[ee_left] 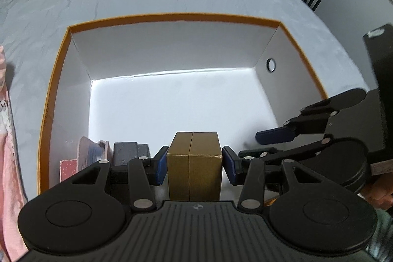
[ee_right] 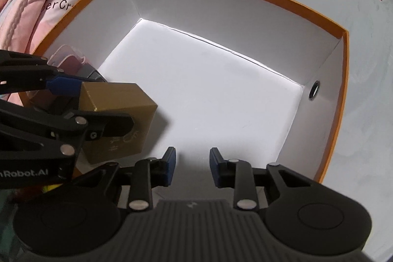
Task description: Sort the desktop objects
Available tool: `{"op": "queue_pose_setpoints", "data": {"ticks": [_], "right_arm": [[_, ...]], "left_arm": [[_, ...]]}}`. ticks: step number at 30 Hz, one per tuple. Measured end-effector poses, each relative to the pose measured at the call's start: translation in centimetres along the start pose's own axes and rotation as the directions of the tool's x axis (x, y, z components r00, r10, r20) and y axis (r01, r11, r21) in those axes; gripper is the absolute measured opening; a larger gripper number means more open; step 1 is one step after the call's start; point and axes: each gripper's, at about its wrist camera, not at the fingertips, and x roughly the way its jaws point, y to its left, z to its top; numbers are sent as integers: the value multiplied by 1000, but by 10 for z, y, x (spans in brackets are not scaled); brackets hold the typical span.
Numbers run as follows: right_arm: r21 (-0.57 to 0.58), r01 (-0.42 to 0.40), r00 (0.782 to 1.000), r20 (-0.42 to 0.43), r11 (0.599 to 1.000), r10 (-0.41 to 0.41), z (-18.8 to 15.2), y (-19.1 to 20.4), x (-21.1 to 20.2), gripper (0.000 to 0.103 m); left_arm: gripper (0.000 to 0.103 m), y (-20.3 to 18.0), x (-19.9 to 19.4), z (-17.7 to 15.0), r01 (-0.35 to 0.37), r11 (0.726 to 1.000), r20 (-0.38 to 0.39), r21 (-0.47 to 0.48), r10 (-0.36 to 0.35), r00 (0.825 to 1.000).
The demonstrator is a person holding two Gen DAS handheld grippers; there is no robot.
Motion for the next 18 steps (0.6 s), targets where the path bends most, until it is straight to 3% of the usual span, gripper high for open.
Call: {"op": "queue_pose_setpoints", "data": {"ticks": [7,12,18], "right_arm": [[20,-24,1000,6,1000,24,-3,-3,-2,32],[19,-42,999,3,999,42,0,4,0,29],[38,-83,995,52,996,81,9,5,-7,31]], "left_arm": [[52,3,-9,2,11,1000,8,0,-11,1000],[52,15,-42,2,61,997,89,-41,-57,994],[52,48,-84,-4,34,988,195,-149,-4,981]]}}
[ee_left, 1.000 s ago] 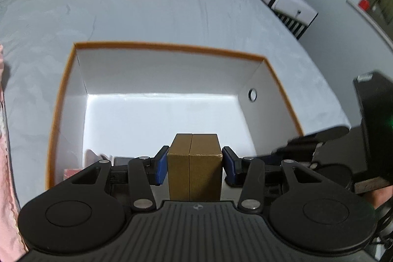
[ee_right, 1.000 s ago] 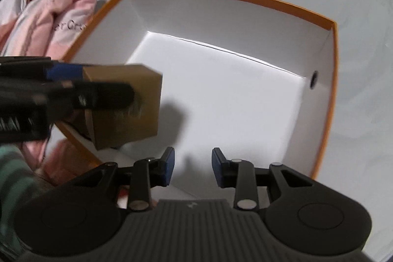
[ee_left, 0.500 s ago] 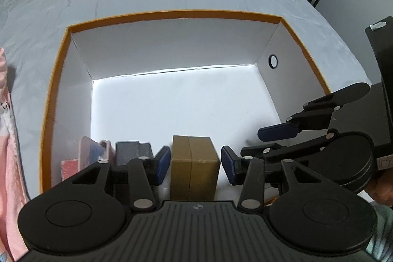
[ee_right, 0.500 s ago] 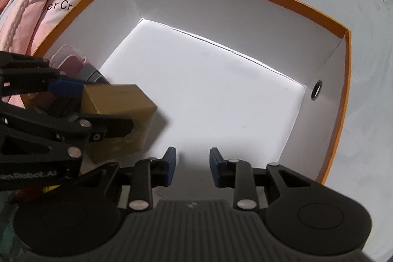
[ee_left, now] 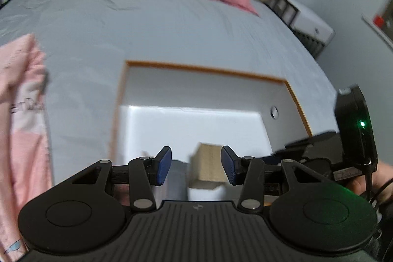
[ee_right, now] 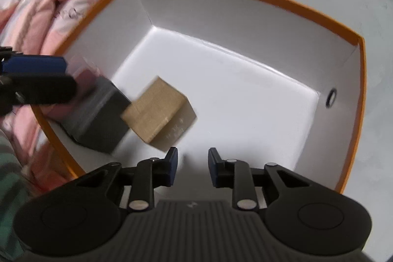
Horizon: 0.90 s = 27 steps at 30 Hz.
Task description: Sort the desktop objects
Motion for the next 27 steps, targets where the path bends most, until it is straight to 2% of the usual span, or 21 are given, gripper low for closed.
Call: {"op": "queue_pose_setpoints", "data": {"ticks": [2,7,11,16,21,25,27], "right_arm": [[16,-17,1000,23,1000,16,7,0,-3,43],[41,-14,998,56,999,12,24,5,-1,43],[122,-85,995,58,989,79,36,-1,9,45],[207,-140,990,13,968,140,38,-8,28,47],[193,-218,975,-8,957,224,32,-2,32,41],[155,-243,968,-25,958,249,30,6,33,41],[126,-255,964,-41,959,261,29,13,35,41]], "left_arm": [[52,12,-9,2,-17,999,28,-41,18,999],[52,35,-12,6,-72,993,46,-90,76,996],[52,51,-11,0,-77,990,39,-122,82,996],[52,68,-11,-7,-88,984,32,-157,95,995],[52,79,-10,-11,-78,979,26,-187,84,996],[52,85,-7,-14,-44,977,14,-208,48,999],[44,89,-3,-15,-17,973,0,-229,17,1000]]}}
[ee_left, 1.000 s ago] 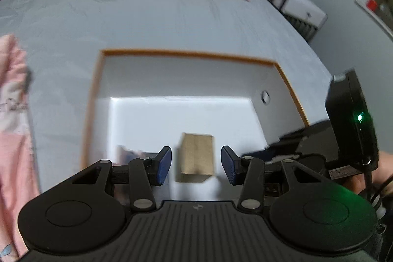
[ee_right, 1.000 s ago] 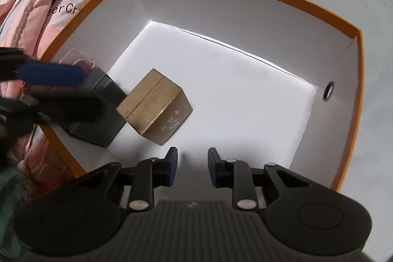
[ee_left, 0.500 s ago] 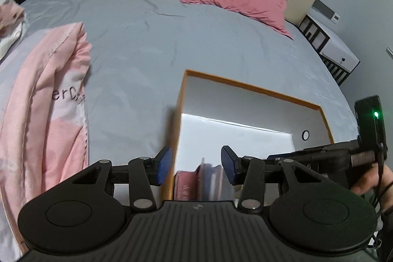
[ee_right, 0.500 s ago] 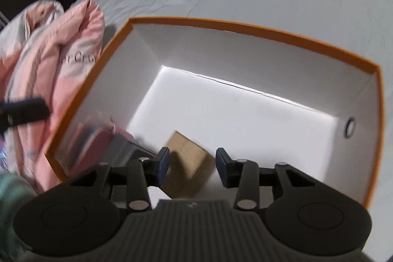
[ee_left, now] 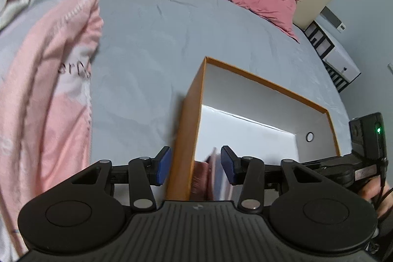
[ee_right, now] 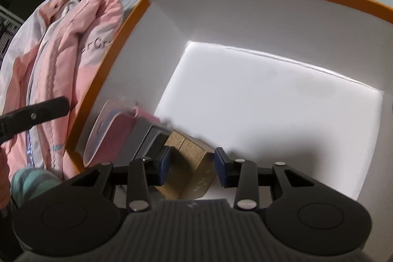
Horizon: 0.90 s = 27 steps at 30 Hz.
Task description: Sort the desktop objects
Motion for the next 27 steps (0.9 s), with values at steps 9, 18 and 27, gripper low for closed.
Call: {"op": "queue_pose_setpoints", "data": {"ticks": [9,18,27], "right_arm": [[-27,-8,999,-37,1000,7,-5,11,4,41],[-87,85,996,15,993,-84,-13,30,-9,45],[-127,191,943,299,973,-147,-61,59,-76,45]], "left_arm": [[37,6,9,-3,51,998,-51,-45,-53,997],[37,-8,-21,-4,20,1000,13,16,-20,1000],[37,-33,-62,-32,13,987,22,161,-17,1000]]}}
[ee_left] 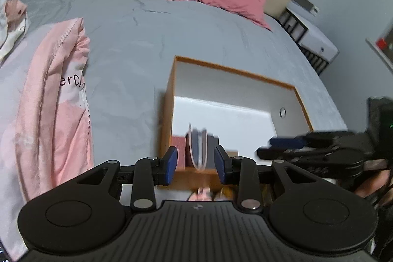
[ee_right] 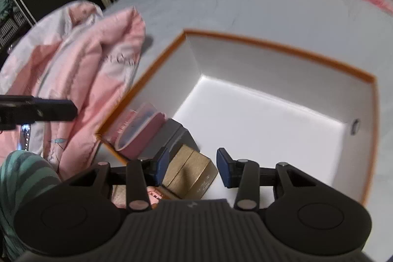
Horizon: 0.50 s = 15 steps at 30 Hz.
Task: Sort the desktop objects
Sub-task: 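Withdraw both grippers from the orange box toward the remaining items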
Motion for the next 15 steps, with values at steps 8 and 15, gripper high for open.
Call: {"op": "queue_pose_setpoints", "data": {"ticks": [8,15], "right_arm": [[35,65,990,124,997,-69,-67,27,-60,45],[191,172,980,63,966,-187,-130,24,-66,45]], "left_arm": [[37,-23,-6,-47,28,995,-21,98,-26,999],[55,-53,9,-84,29,982,-35,189,-23,999]]}}
